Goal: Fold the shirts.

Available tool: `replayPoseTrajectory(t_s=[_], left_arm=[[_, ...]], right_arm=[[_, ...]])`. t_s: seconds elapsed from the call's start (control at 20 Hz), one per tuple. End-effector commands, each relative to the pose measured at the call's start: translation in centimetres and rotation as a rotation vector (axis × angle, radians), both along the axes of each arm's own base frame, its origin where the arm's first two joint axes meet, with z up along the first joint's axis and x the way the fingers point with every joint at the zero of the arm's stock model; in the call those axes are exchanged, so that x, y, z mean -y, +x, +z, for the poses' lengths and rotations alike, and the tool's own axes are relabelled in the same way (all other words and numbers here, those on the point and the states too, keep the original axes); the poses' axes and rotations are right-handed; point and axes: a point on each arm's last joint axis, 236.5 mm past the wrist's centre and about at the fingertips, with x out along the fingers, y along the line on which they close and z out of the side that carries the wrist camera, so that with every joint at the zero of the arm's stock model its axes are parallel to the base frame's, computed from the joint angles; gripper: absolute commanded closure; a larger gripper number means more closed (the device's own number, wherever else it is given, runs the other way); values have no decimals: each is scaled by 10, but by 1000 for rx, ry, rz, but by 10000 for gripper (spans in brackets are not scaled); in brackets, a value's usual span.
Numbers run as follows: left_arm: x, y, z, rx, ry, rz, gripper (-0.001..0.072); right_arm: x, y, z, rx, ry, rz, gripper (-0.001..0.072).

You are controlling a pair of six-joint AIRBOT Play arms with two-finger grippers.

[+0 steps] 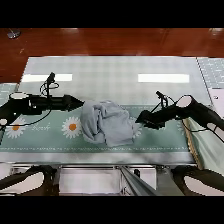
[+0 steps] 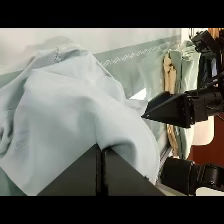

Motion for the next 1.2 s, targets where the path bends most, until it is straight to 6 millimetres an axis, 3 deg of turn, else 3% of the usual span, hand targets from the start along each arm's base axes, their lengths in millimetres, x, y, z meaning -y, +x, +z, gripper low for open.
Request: replayPoseTrajectory(t_s=[0.0,0.05,0.1,0.2,0.25,0.35,0.45,0.55,0.65,0.7,0.8,0.9,1.0,1.05,1.15], left_arm=[[1,-1,3,8,-4,-19,680],[1,-1,3,8,-3,-19,680],[1,-1,3,8,-4,-19,681],[1,-1,3,8,-3,-19,680],[1,0,4,12,-3,-19,681],[-2,10,18,43,-3,-3,681],[-12,30,55,153,9,24,682],[-28,53,108,270,22,89,682],[-46,73,171,410,62,159,682],[-52,76,203,479,82,178,682],[-64,74,272,631,157,215,682],[-81,61,337,785,293,281,682],[-105,35,395,913,458,387,682],[-118,16,423,969,532,456,682],[-139,-27,465,1067,648,578,682]], right_arm=[[-14,1,-5,-18,25,-3,83],[-16,3,-5,-9,31,-4,107],[-20,6,-3,-1,45,-12,196],[-25,12,1,31,75,-14,578],[-28,16,6,66,92,11,692],[-26,31,20,120,86,53,693],[-19,65,60,217,65,88,693],[-7,111,123,374,25,83,693],[5,154,216,598,-27,71,693],[10,166,263,706,-55,74,693],[17,170,361,921,-91,81,693],[23,148,449,1111,-112,96,693],[27,109,511,1262,-114,96,693],[31,86,529,1316,-130,103,693],[45,38,538,1348,-200,131,693]])
